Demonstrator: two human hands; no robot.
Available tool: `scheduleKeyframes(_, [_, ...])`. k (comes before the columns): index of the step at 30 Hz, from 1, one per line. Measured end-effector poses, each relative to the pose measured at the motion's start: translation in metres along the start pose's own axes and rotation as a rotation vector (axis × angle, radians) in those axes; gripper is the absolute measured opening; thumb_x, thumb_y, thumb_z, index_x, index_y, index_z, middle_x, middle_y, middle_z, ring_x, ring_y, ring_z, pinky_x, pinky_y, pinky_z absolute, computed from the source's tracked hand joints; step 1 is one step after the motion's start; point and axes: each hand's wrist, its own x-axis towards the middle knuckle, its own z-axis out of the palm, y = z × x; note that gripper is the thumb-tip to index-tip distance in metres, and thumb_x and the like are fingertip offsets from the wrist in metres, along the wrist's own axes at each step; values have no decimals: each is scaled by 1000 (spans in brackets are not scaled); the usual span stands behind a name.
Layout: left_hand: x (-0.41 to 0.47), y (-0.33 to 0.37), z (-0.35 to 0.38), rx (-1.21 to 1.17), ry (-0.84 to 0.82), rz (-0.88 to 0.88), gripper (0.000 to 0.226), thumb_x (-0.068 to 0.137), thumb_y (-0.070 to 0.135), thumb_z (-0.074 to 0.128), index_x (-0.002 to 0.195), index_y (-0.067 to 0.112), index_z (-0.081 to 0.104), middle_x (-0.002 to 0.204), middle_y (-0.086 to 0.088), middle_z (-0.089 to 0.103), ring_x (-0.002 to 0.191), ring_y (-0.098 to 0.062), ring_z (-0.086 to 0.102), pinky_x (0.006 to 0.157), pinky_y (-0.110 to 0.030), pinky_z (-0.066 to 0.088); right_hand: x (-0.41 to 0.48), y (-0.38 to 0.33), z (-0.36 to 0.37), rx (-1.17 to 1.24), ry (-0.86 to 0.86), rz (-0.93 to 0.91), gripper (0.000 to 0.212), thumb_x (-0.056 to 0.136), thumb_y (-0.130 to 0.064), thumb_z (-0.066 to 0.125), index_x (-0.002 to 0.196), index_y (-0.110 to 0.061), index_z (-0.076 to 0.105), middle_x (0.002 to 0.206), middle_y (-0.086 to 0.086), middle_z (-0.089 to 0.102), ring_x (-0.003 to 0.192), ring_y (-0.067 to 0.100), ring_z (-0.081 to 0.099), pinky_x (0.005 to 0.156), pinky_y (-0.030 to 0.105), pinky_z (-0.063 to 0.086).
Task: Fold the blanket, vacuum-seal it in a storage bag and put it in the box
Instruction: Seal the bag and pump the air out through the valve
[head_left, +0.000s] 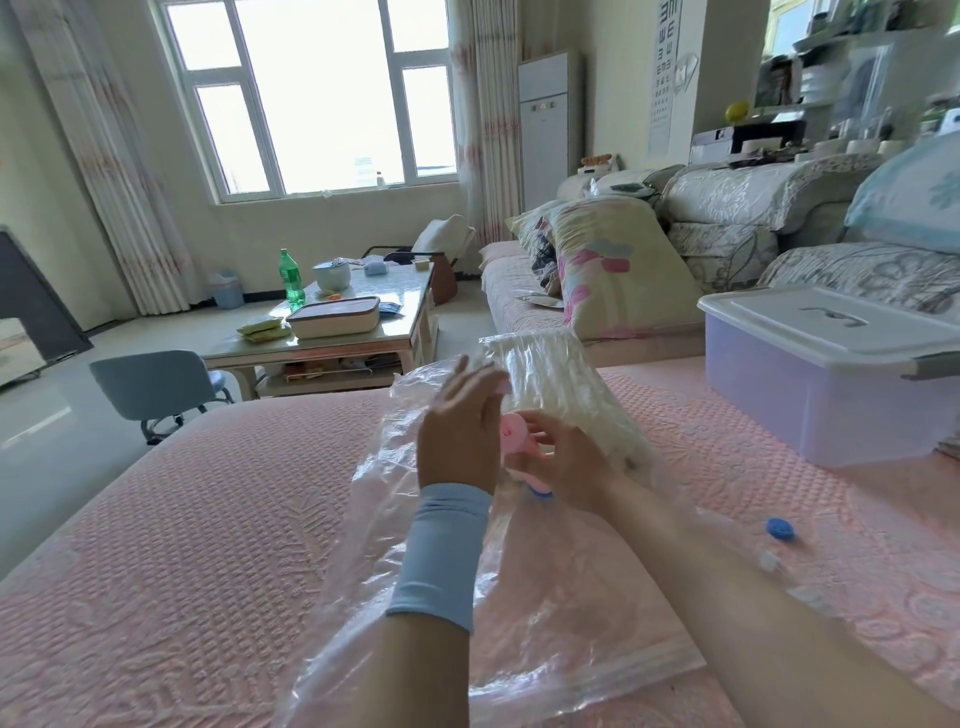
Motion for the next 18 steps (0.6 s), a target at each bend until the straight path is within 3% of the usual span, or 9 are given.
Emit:
scheduleKeyframes(2, [-9,-3,9,-33,-252,-120,17,88,4,61,89,13,75,106,-5,72,112,-24,63,93,-31,50,-1,0,-1,10,-13,7,50,66,-53,79,113,-54,61,104,-17,72,97,0,68,93,41,56])
scheduleKeyframes(4, [-7,-1,7,-16,-271,-135,16,87,6,62,87,14,76,102,-4,72,96,-23,66,85,-30,51,-2,0,-1,18,-18,2,50,65,-52,78,113,-54,62,103,-17,72,97,0,68,93,41,56])
scheduleKeyframes(9, [22,23,-19,69,300,204,13,93,15,61,95,14,74,103,0,72,99,-18,63,86,-14,41,-1,3,-7,56,1,11,50,62,-55,79,110,-59,62,106,-23,70,99,-3,66,96,37,55])
scheduleKeyframes(12, [23,22,-17,36,404,224,18,95,15,57,101,10,73,108,-3,71,107,-21,63,97,-22,46,-1,3,-6,69,-6,14,51,61,-55,80,108,-59,62,106,-25,70,99,-3,65,95,36,55])
scheduleKeyframes(14, [10,16,-2,41,230,129,15,90,5,62,98,9,75,110,-6,71,110,-27,63,98,-31,48,-1,3,-4,85,5,10,52,64,-50,82,112,-52,64,104,-18,72,99,3,67,95,40,55])
scheduleKeyframes(16, [-7,9,13,10,-65,-22,18,88,0,63,91,11,76,110,-6,72,112,-26,63,99,-28,45,-2,2,-4,93,4,3,51,69,-43,83,117,-42,66,105,-11,73,99,6,69,94,43,56])
scheduleKeyframes(18, [-15,6,19,-36,-205,-108,18,86,1,62,84,13,76,102,-3,73,101,-22,66,92,-30,51,-4,1,-4,95,-11,-3,51,69,-43,80,117,-43,66,105,-11,73,99,4,69,93,42,56])
